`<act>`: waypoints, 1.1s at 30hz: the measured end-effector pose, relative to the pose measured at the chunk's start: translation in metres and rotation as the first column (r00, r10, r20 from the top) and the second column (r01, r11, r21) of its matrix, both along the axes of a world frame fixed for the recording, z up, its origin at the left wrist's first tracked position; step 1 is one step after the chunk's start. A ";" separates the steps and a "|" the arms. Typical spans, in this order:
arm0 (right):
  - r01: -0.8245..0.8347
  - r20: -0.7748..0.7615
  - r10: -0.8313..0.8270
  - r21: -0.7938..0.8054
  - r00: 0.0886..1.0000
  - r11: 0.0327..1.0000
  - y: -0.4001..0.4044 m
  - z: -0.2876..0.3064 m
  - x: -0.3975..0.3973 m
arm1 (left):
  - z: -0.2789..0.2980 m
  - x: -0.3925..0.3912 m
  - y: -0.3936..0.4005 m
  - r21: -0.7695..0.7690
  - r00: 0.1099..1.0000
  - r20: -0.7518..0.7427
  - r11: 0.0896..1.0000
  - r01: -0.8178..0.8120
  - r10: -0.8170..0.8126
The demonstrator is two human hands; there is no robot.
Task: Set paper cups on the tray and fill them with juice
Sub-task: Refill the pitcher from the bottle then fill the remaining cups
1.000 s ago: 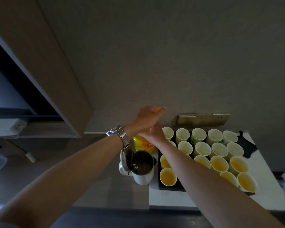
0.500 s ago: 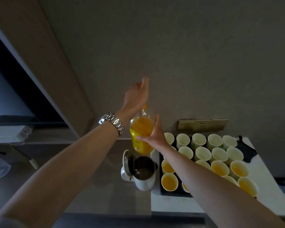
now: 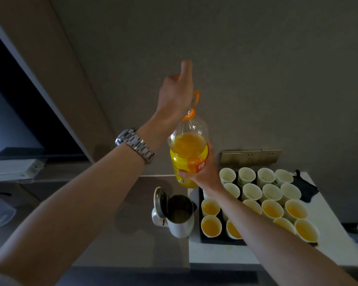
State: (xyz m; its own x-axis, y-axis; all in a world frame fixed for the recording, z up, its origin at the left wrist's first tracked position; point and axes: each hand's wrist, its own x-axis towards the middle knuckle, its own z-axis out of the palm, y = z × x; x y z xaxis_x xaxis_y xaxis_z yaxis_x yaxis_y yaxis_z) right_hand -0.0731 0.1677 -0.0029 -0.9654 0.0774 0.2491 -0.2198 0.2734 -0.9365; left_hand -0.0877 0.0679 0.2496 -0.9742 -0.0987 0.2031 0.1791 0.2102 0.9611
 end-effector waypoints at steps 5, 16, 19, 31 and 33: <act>-0.146 0.032 0.144 0.110 0.989 0.983 0.043 -0.004 0.019 | -0.005 0.015 0.003 -0.081 1.000 0.000 0.996 -0.023 0.023; -0.295 0.039 0.293 0.203 0.955 0.934 0.108 0.002 0.061 | -0.019 0.046 0.029 -0.037 0.984 0.086 0.987 -0.156 0.159; -0.357 0.055 0.356 0.280 0.933 0.891 0.126 0.009 0.064 | -0.030 0.052 0.022 -0.009 0.968 0.135 0.978 -0.210 0.209; -0.459 0.246 0.397 0.614 0.884 0.642 0.161 0.027 0.083 | -0.085 0.081 0.010 -0.097 0.921 0.310 0.972 -0.214 0.234; -0.477 0.280 0.394 0.631 0.875 0.612 0.164 0.028 0.086 | -0.092 0.083 0.011 -0.080 0.910 0.355 0.977 -0.196 0.211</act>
